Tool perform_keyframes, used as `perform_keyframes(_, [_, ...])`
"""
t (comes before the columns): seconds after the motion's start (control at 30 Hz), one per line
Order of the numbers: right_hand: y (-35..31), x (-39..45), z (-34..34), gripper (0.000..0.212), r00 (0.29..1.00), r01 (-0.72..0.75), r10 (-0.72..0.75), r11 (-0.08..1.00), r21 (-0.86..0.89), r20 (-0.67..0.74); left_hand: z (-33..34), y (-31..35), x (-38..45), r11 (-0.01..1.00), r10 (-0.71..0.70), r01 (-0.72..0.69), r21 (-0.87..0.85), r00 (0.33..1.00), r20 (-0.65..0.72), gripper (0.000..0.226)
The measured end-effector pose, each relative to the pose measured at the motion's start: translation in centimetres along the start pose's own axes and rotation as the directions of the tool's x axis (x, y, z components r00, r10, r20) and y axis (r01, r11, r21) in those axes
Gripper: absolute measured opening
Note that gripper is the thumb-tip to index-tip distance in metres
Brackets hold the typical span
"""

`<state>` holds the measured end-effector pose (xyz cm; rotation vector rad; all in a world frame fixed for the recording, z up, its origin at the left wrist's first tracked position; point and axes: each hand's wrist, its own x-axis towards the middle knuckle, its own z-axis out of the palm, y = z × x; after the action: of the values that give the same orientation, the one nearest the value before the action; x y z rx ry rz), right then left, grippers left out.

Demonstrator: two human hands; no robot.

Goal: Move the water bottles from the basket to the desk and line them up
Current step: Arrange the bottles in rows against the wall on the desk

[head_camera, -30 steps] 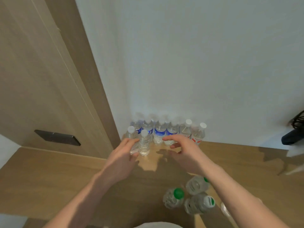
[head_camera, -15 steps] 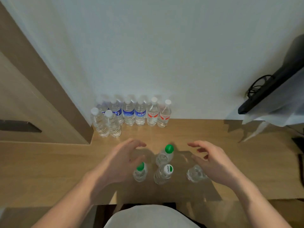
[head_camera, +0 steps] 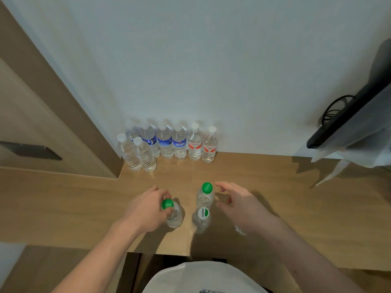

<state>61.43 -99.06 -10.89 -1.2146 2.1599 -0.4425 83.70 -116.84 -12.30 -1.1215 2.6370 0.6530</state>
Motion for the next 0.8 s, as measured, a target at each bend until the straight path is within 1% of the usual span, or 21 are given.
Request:
perform_keyframes(0.17, [-0.8,3.4,0.8,0.065,0.997,0.001,0.007,0.996,-0.090,0.081,1.0,0.3,-0.2,0.997,-0.047,0.051,0.060,0.997,-0.068,0.037])
perform_keyframes(0.23, [-1.1,4.5,1.3,0.061,0.995,0.001,0.012,0.991,-0.133,0.098,1.1,0.4,-0.1,0.997,-0.061,0.065,0.048,0.994,-0.086,0.037])
perform_keyframes(0.3, [-1.3,5.2,1.8,0.051,0.995,-0.008,0.024,0.986,-0.168,0.093,1.1,0.3,0.2,0.997,-0.045,0.051,0.052,0.993,-0.107,0.037])
perform_keyframes(0.4, [-1.6,6.1,2.5,0.029,0.999,-0.030,0.035,0.984,-0.176,0.026,0.2,-0.2,0.9,0.995,-0.013,0.028,0.098,0.989,-0.146,0.035])
perform_keyframes(0.43, [-1.5,6.3,2.6,0.026,0.999,-0.030,0.031,0.983,-0.179,0.005,-0.2,-0.4,1.2,0.994,-0.003,0.019,0.106,0.988,-0.153,0.034])
perform_keyframes(0.53, [-1.2,7.0,2.8,0.027,0.999,-0.026,0.018,0.985,-0.172,-0.051,-2.0,-1.1,2.3,0.994,0.036,-0.017,0.106,0.982,-0.186,0.032])
perform_keyframes(0.67, [-1.4,7.9,2.1,0.026,0.993,-0.062,0.051,0.993,-0.096,-0.106,-4.4,-2.2,4.8,0.992,0.090,-0.067,0.107,0.968,-0.233,0.031])
perform_keyframes(0.8, [-3.3,8.6,0.6,0.034,0.982,-0.047,0.040,0.998,-0.033,-0.185,-6.4,-3.4,8.0,0.983,0.140,-0.102,0.150,0.955,-0.263,0.029])
